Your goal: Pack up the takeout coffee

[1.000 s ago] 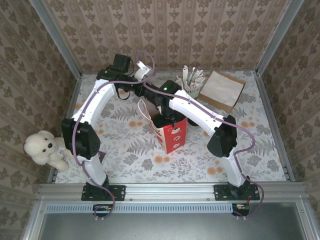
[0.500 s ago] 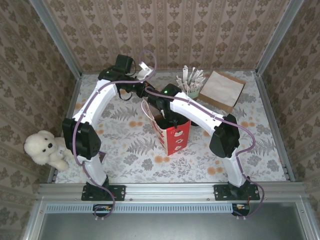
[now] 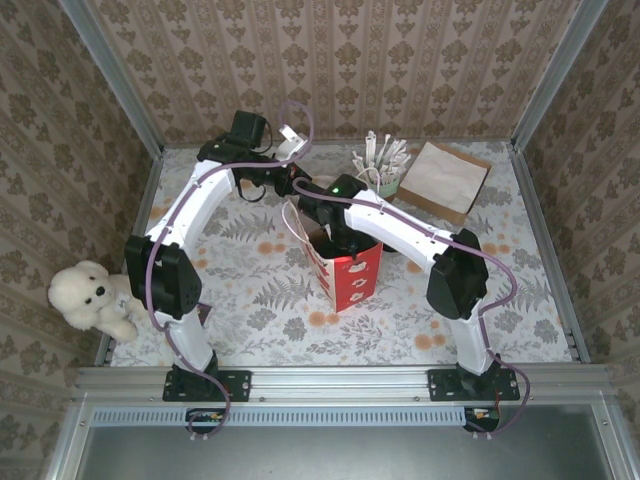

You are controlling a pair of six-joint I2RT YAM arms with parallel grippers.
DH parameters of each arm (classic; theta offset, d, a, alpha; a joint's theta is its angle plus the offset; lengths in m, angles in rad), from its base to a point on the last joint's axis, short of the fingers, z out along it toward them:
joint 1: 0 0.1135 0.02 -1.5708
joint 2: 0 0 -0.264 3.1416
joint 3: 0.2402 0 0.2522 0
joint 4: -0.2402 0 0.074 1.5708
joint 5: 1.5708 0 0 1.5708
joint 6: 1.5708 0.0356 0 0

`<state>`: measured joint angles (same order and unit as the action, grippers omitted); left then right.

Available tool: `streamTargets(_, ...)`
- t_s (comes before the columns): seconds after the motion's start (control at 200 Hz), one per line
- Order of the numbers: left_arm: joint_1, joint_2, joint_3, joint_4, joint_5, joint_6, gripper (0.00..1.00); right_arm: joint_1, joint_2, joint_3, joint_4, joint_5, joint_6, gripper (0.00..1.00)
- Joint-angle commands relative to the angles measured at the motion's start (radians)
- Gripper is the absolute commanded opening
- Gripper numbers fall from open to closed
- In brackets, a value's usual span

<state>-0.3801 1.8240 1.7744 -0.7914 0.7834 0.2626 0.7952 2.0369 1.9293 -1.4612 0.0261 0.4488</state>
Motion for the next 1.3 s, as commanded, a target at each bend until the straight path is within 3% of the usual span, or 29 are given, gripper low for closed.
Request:
streamTargets(0.0, 0.003, -0.041, -0.017, 0.043, 0.038, -0.001, 0.11, 0.001, -0.008, -0.043, 0.031, 0.001, 0.008, 0.56)
streamTargets(1.295, -0.005, -0.069, -0.068, 0.080, 0.082, 0.001, 0.12, 0.007, -0.051, 0.042, 0.084, 0.071, 0.009, 0.55)
